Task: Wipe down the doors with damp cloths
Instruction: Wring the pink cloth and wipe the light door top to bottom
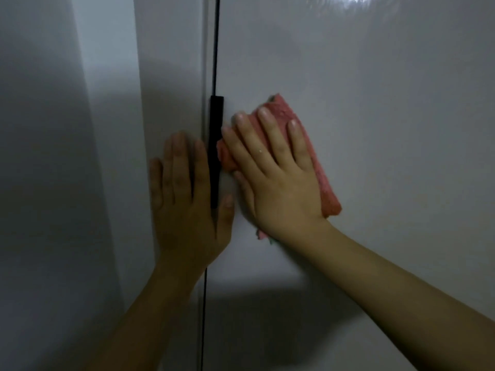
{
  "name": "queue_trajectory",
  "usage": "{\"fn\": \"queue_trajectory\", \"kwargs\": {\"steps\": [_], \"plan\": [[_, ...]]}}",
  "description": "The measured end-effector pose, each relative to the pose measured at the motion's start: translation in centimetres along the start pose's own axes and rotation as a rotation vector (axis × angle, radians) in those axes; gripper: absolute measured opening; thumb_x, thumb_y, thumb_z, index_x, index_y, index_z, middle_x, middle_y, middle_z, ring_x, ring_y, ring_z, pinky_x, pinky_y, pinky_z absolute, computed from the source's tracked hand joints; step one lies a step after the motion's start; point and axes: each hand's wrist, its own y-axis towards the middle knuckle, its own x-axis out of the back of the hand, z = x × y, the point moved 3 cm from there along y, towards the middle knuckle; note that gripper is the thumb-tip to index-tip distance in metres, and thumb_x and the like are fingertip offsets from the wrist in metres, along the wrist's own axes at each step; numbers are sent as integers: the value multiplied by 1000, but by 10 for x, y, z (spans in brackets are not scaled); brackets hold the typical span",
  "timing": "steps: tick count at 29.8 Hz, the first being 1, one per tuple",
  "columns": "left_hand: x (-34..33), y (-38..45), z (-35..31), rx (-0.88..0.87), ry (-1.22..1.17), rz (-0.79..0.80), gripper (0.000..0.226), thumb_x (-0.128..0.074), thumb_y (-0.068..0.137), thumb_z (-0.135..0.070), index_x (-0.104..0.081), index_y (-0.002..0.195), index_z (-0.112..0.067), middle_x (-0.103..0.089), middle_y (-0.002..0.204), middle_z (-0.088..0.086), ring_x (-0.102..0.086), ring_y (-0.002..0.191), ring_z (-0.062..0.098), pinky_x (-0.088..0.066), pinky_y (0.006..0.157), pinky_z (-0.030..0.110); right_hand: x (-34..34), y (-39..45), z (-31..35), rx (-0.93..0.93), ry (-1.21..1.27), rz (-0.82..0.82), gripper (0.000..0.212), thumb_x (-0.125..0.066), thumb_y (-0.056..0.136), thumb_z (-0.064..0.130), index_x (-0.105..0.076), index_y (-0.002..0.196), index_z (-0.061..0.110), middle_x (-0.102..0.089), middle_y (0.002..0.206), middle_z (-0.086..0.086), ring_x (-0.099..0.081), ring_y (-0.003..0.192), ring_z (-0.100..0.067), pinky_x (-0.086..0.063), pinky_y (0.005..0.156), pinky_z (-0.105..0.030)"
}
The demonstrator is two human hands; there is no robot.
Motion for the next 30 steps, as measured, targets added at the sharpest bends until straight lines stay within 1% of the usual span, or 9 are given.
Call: {"fn": "queue_trajectory", "kwargs": {"steps": [4,6,10,13,16,19,23,27,30], "plan": [[0,-1,1,-3,-13,-4,66,-26,99,-41,-22,145,6,-22,149,29,-16,140,40,-7,118,48,4,-51,-9,233,-41,122,52,-45,97,32,-33,146,18,-30,152,-4,-22,142,-26,-8,117,-43],[0,0,0,3,6,10,67,-28,98,-41,-21,145,7,-20,150,28,-15,140,40,-7,118,49,12,-78,-31,225,-61,139,52,-43,97,32,-33,146,18,-26,152,-4,-20,142,-24,-10,116,-43],[1,0,-5,21,71,37,74,-40,96,-45,-24,144,8,-14,150,26,-16,140,40,-9,117,52,19,-88,-63,-77,-110,30,53,-38,97,30,-31,148,17,-24,153,-5,-17,144,-27,-11,117,-46],[1,1,-5,42,77,32,78,-47,94,-50,-26,143,8,-22,148,29,-18,139,38,-11,116,51,10,-71,-34,-330,-66,-36,53,-33,99,32,-24,149,17,-19,154,-5,-14,144,-29,-8,117,-49],[3,1,-5,49,63,24,79,-49,94,-51,-28,142,9,-27,147,32,-19,139,38,-11,116,51,3,-73,-7,-140,-7,11,51,-36,98,31,-30,147,17,-22,153,-4,-18,143,-27,-8,117,-47],[4,2,-5,57,51,32,80,-50,94,-50,-27,143,8,-25,148,30,-19,139,37,-10,116,51,14,-95,-39,2,-19,41,50,-40,97,29,-35,145,19,-29,151,-4,-21,142,-24,-11,117,-44],[7,2,-10,114,31,80,78,-50,94,-47,-25,144,7,-22,150,26,-19,141,39,-9,116,53,32,-130,-114,-439,-75,-14,54,-26,99,31,-17,150,15,-26,152,-15,-21,141,-38,-13,115,-55],[9,1,-26,273,-58,151,78,-51,93,-37,-15,147,7,-13,154,28,-8,143,42,-1,114,58,29,-116,-95,-864,-99,-120,56,-24,99,32,-23,148,6,-23,154,-19,-16,142,-39,-9,116,-53],[8,3,-54,374,-146,161,79,-53,92,-32,-11,148,4,-6,155,29,-1,143,45,1,113,62,19,-106,-58,-586,-33,-33,56,-35,95,29,-23,147,12,-19,154,-9,-12,143,-30,-3,116,-48]]}}
